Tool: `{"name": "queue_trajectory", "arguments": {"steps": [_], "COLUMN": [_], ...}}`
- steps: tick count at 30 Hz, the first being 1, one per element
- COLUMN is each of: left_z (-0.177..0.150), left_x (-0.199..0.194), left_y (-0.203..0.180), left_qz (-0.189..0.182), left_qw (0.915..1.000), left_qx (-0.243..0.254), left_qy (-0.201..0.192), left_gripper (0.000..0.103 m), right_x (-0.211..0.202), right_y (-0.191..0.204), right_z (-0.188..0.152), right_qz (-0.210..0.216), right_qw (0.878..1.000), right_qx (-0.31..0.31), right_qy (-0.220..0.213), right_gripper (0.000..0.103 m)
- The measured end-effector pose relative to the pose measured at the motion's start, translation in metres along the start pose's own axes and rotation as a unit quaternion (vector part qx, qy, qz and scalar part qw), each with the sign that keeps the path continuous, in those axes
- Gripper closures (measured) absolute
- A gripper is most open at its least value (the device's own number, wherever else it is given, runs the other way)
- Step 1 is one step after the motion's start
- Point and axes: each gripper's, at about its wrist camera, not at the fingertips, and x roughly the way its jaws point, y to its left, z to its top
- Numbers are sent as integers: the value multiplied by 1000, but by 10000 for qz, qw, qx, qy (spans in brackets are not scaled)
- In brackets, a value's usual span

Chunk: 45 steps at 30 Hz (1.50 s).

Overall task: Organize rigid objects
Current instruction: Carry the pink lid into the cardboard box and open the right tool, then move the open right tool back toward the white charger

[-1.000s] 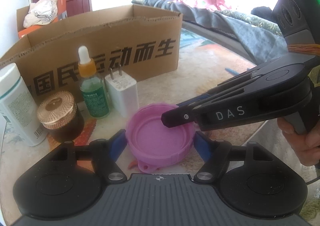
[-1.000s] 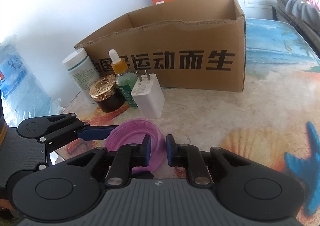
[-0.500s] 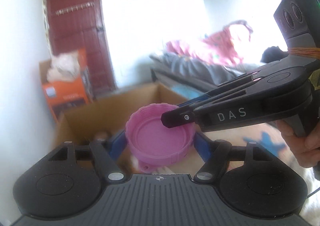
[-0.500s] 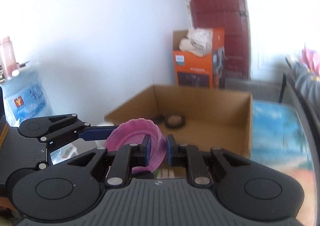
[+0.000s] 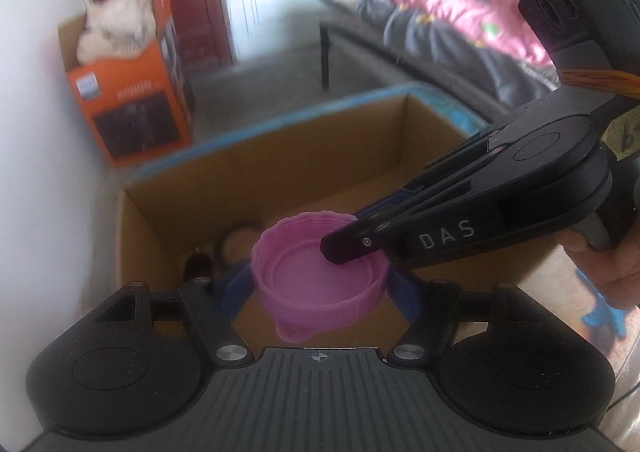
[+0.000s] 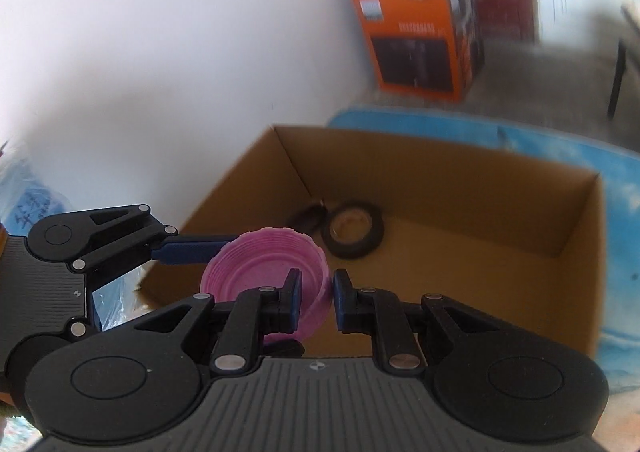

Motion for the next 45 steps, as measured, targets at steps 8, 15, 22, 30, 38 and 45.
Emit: {"name": "queue_trajectory", "arguments": {"steps": [8,15,22,30,38,45], "left_z": [14,17,17,20,-20,-80], "left_x": [48,52,33,-17,-98,-115], "left_y": [28,30,23,13,-10,-56], "left_qz": [-197,-57,-40,-76,-430,-510], "left_qw": [9937,9896,9923,9988,9966,9912], "left_qx": [-358,-250,-161,-143,-121,10], "left_qy": [1045,1417,1225,455,-689,-1224], "left_gripper": [30,25,20,15,3,0], "right_x": [65,101,96,22,-101,-162], "right_y": [-33,-41,-32,-34,-31,-35], "right_z": [22,26,26,26,-42,-133], "right_qz": [139,333,434,767,1167,1137], "right_qw": [9941,9838,9834,9924,9855,9720], "right_qx": [341,594,638,832,942,1477], "right_qy": [1019,1657,1643,489,-791,-1431], "right_gripper": [85,84,81,78,78,62]}}
